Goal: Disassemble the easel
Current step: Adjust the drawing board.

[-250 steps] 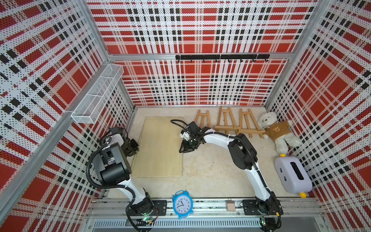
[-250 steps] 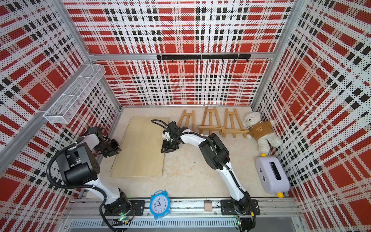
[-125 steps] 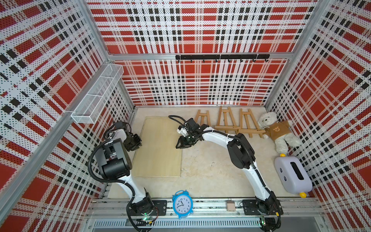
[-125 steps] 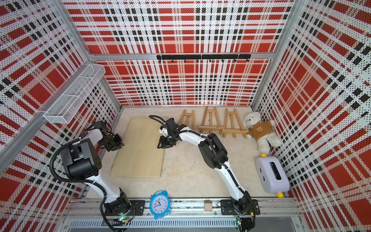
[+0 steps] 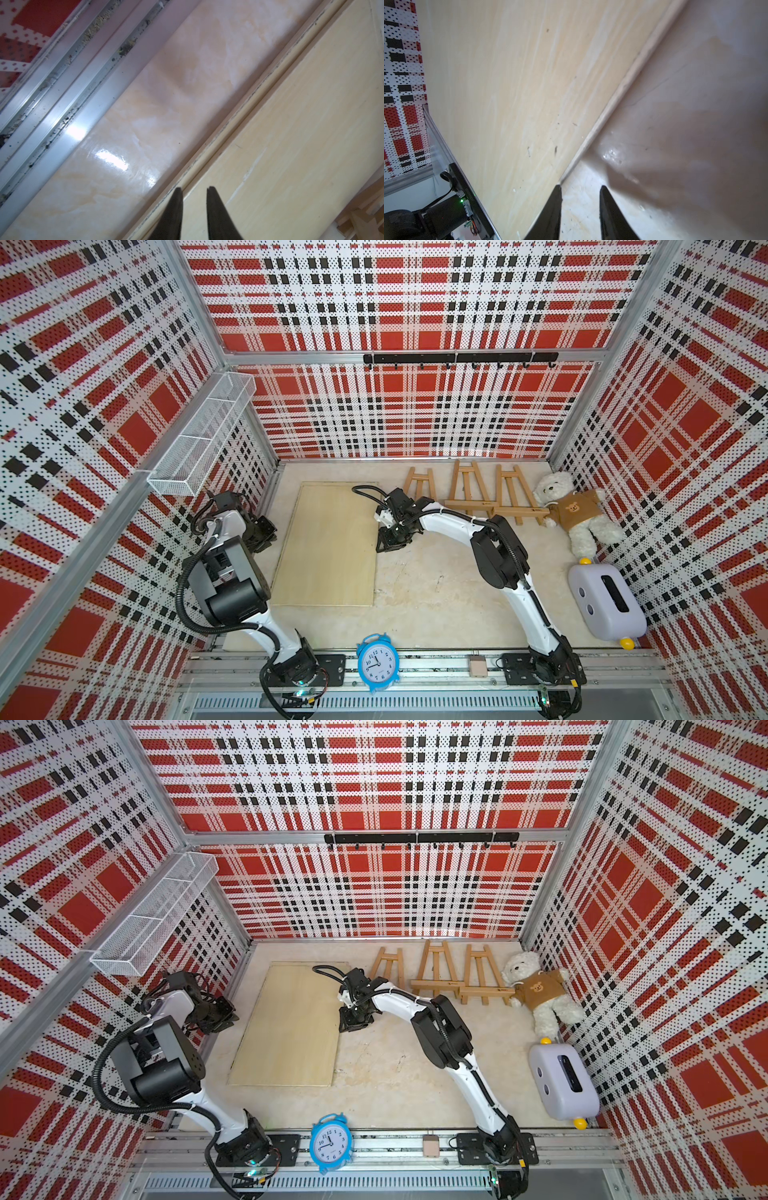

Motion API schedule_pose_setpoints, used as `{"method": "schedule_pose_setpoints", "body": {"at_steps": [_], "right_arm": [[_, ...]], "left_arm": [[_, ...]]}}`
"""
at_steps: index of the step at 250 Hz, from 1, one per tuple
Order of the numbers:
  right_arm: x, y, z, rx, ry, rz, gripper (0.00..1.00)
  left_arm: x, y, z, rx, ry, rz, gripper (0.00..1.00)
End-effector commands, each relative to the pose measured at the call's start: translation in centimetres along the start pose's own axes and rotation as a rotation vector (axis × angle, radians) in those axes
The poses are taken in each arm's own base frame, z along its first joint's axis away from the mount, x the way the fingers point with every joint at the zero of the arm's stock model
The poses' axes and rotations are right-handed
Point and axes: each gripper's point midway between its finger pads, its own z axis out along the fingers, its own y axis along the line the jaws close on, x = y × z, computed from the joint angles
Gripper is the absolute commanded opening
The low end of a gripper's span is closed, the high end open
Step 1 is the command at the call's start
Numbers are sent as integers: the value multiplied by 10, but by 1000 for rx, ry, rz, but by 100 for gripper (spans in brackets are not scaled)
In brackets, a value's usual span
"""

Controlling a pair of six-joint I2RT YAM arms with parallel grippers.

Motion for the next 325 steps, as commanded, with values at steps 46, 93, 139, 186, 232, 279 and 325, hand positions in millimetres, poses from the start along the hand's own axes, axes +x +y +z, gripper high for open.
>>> {"method": "schedule_pose_setpoints", "body": {"at_steps": [46,93,139,186,232,279,325], "right_arm": [[-9,13,-9,-48,-30,-28,30],[-13,18,-5,-78,-30,-22,28],[-22,22,-1,-98,-41,-17,27],[-31,25,4,-117,-49,-6,26],[-39,26,8,-131,-61,8,26],[-49,27,5,-124,-88,10,29],[-38,18,-12,-63,-100,2,31]], "left_arm": [[4,13,21,-35,45,-2,25],[12,20,37,-53,86,1,25],[22,25,52,-61,127,-2,25],[26,26,60,-59,145,-2,25],[22,21,63,-45,145,-2,25],[14,15,61,-33,134,0,25],[8,13,58,-29,124,2,25]]}}
